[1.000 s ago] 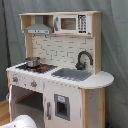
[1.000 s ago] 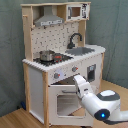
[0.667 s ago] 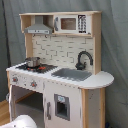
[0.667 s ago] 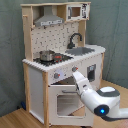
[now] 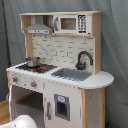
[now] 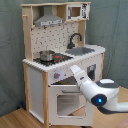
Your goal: Play with the kitchen
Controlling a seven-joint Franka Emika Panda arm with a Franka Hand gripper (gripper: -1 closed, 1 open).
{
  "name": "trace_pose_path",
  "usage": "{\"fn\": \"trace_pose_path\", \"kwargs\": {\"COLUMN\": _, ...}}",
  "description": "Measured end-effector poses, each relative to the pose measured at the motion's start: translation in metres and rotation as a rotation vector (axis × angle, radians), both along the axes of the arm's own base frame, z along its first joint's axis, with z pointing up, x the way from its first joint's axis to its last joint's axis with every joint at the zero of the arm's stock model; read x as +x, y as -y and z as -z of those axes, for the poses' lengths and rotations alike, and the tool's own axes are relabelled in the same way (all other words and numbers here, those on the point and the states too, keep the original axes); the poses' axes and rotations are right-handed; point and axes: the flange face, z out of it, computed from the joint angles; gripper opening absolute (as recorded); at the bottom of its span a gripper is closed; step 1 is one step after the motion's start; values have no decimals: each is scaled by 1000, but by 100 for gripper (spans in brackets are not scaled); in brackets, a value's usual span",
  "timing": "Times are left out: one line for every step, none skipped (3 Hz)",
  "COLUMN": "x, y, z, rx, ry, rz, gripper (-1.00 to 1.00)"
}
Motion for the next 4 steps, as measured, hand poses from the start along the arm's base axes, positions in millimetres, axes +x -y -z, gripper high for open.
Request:
{"fn": "trace_pose_path", "kwargs": {"x": 12, "y": 17, "z": -18, "rx": -65, "ry": -68, "rz": 46, "gripper": 100}}
{"fn": "trace_pose_path", "kwargs": {"x": 21, "y": 34, "z": -36, "rx": -114, "ry": -146, "rz": 89, "gripper": 100}}
{"fn": "trace_pose_path", "kwargs": {"x": 24, "y": 47, "z": -50, "rx": -148, "ry": -217, "rz": 112, "gripper": 100}}
{"fn": "trace_pose_path", "kwargs": {"x": 26, "y": 61, "z": -68, "rx": -181, "ry": -315, "rz": 129, "gripper": 100}}
